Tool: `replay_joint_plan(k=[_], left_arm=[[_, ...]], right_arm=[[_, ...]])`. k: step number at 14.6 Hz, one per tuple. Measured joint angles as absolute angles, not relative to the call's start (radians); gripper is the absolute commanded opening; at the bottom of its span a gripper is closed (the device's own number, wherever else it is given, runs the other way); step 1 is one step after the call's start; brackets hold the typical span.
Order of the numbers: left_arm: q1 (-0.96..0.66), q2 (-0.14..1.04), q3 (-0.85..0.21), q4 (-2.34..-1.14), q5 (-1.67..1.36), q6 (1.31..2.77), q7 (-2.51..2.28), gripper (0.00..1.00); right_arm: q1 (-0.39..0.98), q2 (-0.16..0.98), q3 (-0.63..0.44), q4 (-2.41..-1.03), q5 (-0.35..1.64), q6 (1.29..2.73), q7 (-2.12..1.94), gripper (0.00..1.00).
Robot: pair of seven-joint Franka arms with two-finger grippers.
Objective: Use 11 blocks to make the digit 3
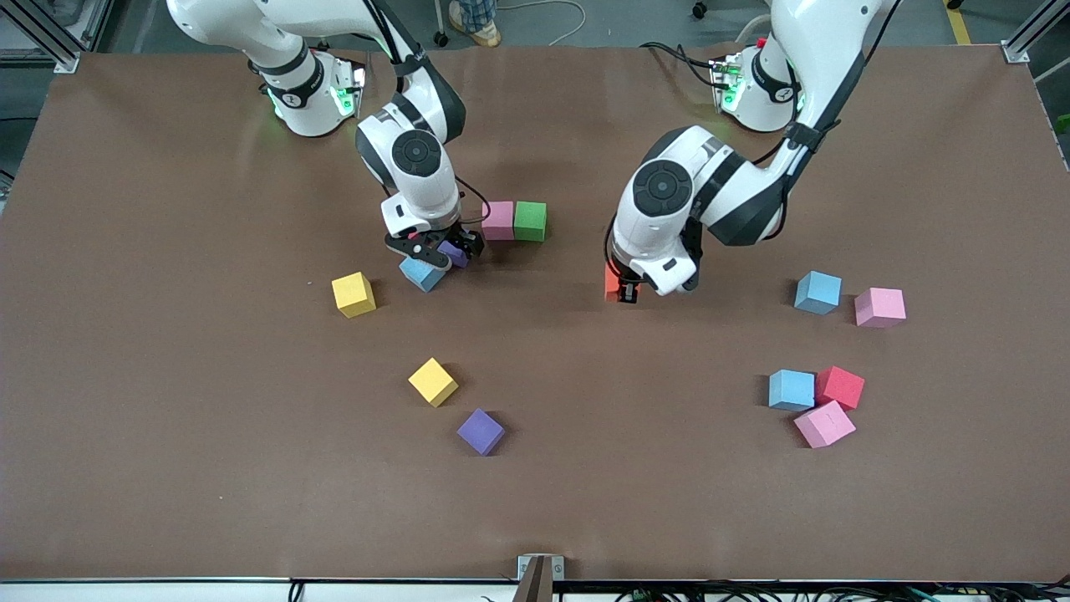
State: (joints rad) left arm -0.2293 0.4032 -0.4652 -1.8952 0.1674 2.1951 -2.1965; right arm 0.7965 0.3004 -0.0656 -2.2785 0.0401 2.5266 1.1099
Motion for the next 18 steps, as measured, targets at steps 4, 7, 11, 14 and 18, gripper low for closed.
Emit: replay_joint_plan(k=[4,7,11,14,18], left_arm=[[-0.229,0.368,-0.483,-1.951,0.161,2.217,-2.222,0.11],[-0.229,0.355,-0.515,-2.032,0.157,2.31,-2.273,0.11],[-0.233,0.354,-0.533,-2.102,0.157,2.398,-2.338,0.11],[-0.236,0.355,-0.551,-2.146,0.157,2.466,-2.386,0.11],[-0.255,0.366,-0.563,-2.159,0.157,2.495,-2.432,0.11]], right_arm=[[0.796,0.301,-0.066,-2.361,0.04,2.678,1.109,0.41],[0.796,0.299,-0.066,-2.372,0.04,2.689,1.109,0.03],[0.799,0.299,-0.056,-2.36,0.039,2.7,1.079,0.0],[0.814,0.299,-0.049,-2.314,0.039,2.702,0.923,0.0],[0.817,0.319,-0.049,-2.227,0.039,2.64,0.81,0.0]])
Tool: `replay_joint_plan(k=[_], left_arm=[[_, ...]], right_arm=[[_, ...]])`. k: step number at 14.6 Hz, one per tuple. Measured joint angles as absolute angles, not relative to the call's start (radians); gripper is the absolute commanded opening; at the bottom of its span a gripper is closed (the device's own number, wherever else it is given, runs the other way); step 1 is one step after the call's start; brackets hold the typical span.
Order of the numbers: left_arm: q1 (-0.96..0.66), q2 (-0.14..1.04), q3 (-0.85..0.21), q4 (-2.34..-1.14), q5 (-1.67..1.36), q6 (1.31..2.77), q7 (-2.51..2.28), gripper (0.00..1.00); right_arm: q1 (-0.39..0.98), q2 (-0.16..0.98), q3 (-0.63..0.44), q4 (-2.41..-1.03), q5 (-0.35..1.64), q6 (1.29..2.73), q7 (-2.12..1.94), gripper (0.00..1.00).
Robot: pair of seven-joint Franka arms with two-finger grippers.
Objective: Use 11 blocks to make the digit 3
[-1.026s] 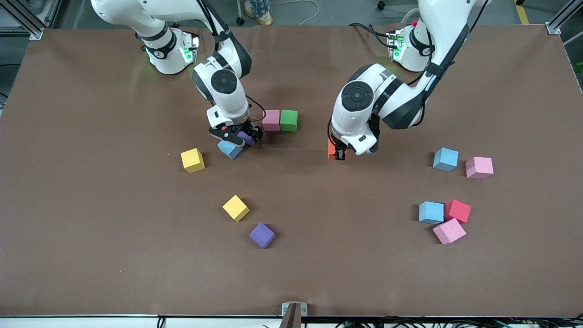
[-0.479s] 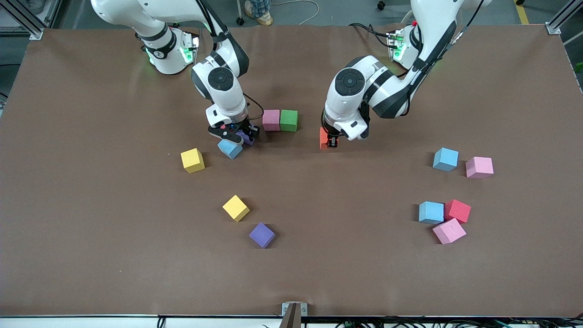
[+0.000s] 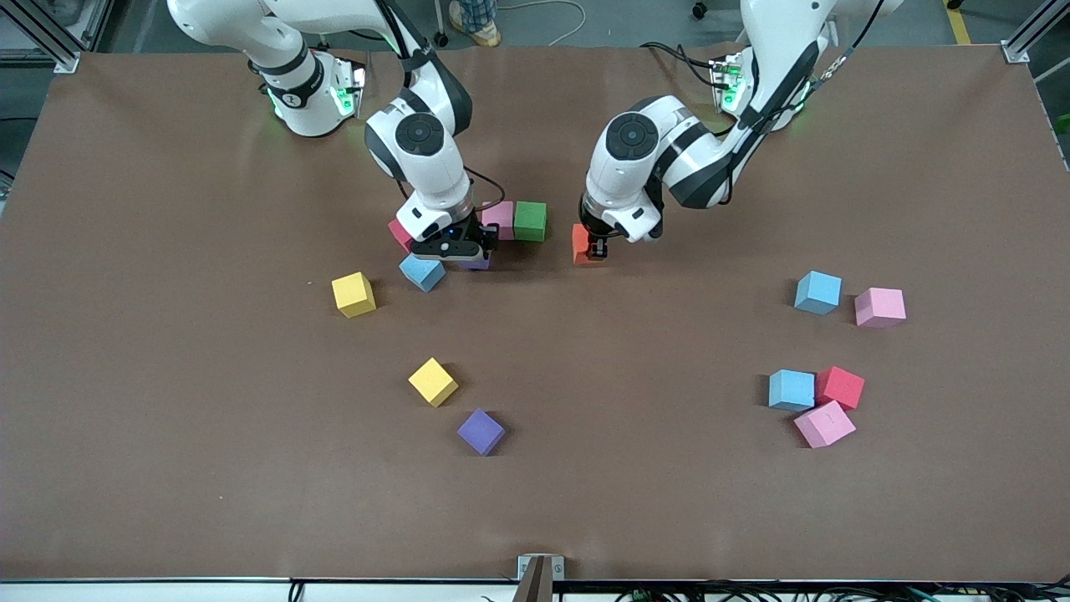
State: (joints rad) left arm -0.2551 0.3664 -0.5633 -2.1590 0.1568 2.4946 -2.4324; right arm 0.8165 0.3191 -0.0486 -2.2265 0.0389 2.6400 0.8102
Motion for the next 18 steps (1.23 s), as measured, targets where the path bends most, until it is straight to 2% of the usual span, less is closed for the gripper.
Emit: replay_joint_plan(k=[3,5,13,18], left_arm=[[-0.269,0.388,-0.564,-2.16,0.157,2.524,-2.456,0.11],[-0.286,0.402,-0.564,-2.16,0.156,2.533,-2.488,0.11],[-0.353,0.428,-0.566,-2.16,0.156,2.558,-2.596,0.11],[-0.361,0.452,-0.566,-2.16,0.159,2.565,-2.596,0.11]], right_arm=[[0.817,0.366,-0.048,-2.102,0.039,2.491,0.803,0.0],[0.818,0.392,-0.048,-2.05,0.04,2.457,0.803,0.0],[0.843,0.474,-0.045,-2.034,0.111,2.519,0.804,0.0],[0.856,0.483,-0.045,-2.034,0.114,2.521,0.805,0.0]])
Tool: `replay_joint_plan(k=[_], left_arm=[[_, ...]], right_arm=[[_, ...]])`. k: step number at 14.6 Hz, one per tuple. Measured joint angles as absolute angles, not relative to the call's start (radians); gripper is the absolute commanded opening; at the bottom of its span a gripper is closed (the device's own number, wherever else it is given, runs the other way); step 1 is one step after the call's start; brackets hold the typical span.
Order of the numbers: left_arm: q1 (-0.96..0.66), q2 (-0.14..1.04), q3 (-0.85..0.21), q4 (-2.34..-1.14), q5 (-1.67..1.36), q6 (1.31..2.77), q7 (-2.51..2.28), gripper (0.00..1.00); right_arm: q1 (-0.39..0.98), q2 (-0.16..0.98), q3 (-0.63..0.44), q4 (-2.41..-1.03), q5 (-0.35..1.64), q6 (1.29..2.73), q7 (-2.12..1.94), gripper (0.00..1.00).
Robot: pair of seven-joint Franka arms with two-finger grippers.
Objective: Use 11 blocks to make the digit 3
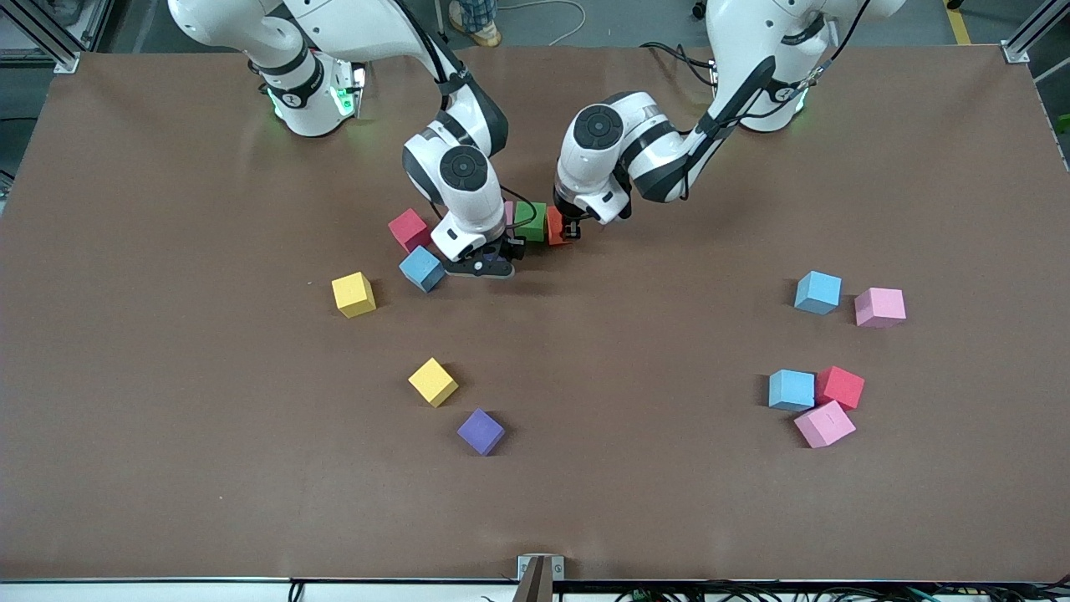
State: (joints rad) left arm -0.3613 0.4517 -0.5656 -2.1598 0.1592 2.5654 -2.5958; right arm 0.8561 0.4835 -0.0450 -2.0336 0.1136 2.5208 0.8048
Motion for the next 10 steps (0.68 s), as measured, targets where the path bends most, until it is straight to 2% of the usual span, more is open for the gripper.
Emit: replay_joint_plan(k=[10], left_arm=[[-0.373,0.479,-0.566,-2.158,0.25,2.567,-2.592,0.1]], right_arm=[[0.866,0.484,-0.045,-2.041,0.113,2.529,0.773,0.0]])
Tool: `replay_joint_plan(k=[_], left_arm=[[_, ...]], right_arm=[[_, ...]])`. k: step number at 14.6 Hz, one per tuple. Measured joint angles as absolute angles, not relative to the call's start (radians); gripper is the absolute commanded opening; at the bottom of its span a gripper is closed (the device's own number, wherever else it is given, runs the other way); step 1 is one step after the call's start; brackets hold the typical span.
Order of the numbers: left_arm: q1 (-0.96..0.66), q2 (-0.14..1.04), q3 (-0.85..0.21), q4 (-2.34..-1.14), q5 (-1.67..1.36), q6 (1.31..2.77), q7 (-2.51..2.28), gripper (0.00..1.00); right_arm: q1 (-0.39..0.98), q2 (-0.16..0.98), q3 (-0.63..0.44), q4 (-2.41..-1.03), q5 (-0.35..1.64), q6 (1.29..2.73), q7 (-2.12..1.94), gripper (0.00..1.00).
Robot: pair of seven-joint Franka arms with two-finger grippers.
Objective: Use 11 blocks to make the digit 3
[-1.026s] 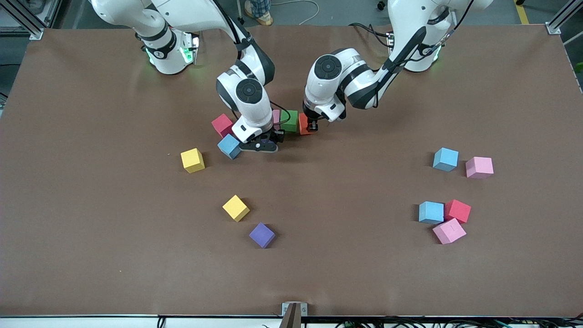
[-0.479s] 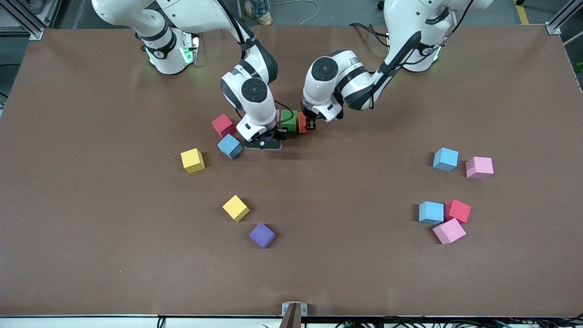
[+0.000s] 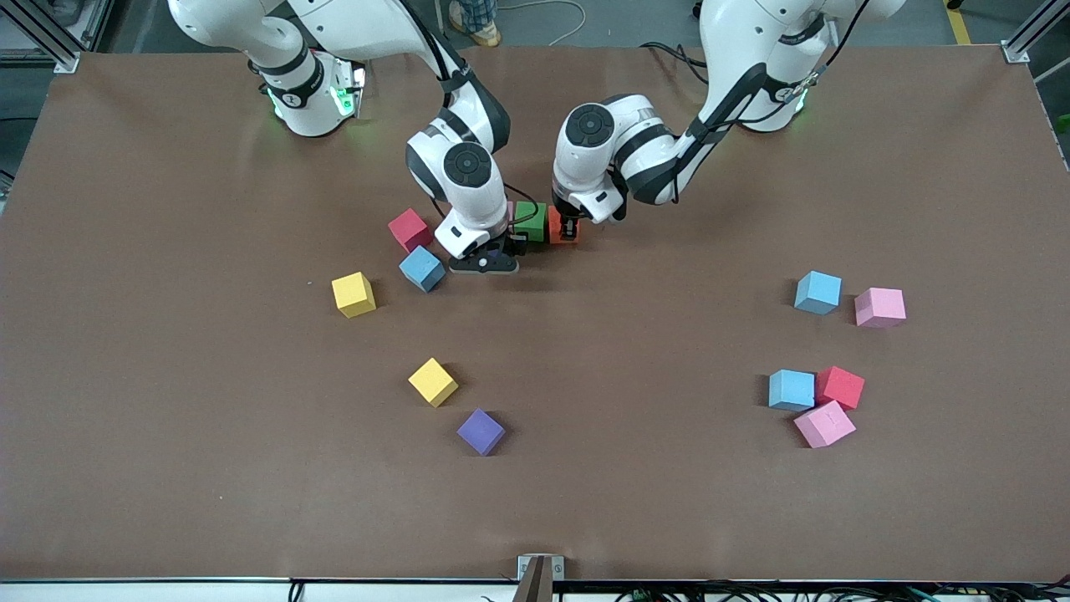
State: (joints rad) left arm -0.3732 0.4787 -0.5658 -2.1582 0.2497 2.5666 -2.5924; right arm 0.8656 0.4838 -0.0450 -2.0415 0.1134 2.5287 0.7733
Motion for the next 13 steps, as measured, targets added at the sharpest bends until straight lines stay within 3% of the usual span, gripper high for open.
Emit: replay_joint_plan(k=[13], left_arm=[[-0.388,0.49,-0.566,-2.144,0.283,2.567,-2.591,0.1]], right_arm=[[0.866,0.482,-0.045,-2.048,0.113,2.535,0.753,0.01]])
